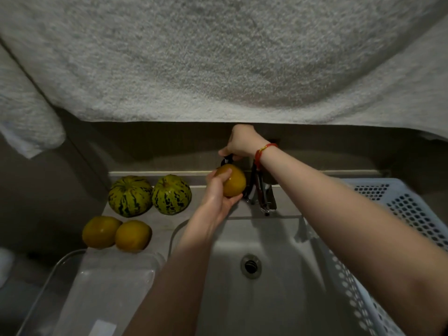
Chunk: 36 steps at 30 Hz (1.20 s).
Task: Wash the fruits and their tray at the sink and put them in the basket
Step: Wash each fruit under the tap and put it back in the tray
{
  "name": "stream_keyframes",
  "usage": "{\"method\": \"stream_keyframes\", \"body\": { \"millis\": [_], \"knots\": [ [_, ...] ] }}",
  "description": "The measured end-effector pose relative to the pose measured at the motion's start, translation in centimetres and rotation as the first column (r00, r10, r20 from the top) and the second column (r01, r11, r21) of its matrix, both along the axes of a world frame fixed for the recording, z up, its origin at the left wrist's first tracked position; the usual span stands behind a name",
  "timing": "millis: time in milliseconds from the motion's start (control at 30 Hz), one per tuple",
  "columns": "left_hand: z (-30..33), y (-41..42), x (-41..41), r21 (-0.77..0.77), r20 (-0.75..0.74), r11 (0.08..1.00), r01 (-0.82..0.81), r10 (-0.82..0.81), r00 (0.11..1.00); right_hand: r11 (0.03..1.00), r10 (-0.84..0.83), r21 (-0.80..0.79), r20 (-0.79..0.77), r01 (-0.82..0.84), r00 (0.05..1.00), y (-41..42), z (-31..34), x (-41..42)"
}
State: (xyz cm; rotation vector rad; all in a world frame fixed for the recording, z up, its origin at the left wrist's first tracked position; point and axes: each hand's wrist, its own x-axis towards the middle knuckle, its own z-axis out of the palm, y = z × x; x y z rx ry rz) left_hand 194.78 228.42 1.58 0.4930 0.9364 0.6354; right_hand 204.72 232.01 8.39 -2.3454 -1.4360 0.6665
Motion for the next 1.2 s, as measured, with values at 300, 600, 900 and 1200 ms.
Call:
{"method": "stream_keyframes", "body": {
  "millis": [300, 600, 900, 1200],
  "knots": [
    [0.6, -0.6, 0.8, 0.028, 0.012, 0.998, -0.056, 0.056, 0.998, 0.995, -0.076, 0.068, 0.037, 0.073, 0.996, 0.0, -1.1, 0.0],
    [1.1, -0.7, 0.4, 0.023, 0.031, 0.999, -0.033, 0.032, 0.999, 0.994, -0.057, 0.091, 0.018, 0.055, 0.998, -0.6, -1.4, -0.1],
    [1.9, -0.9, -0.8, 0.096, 0.011, 0.995, 0.007, -0.008, 1.000, 0.961, -0.076, 0.276, 0.180, 0.024, 0.981, -2.3, -2.1, -1.2],
    [1.3, -1.3, -4.4, 0.058, 0.158, 0.998, -0.017, 0.008, 0.987, 0.842, 0.330, 0.364, 0.233, -0.397, 0.915, -9.7, -4.9, -5.4]
  ]
}}
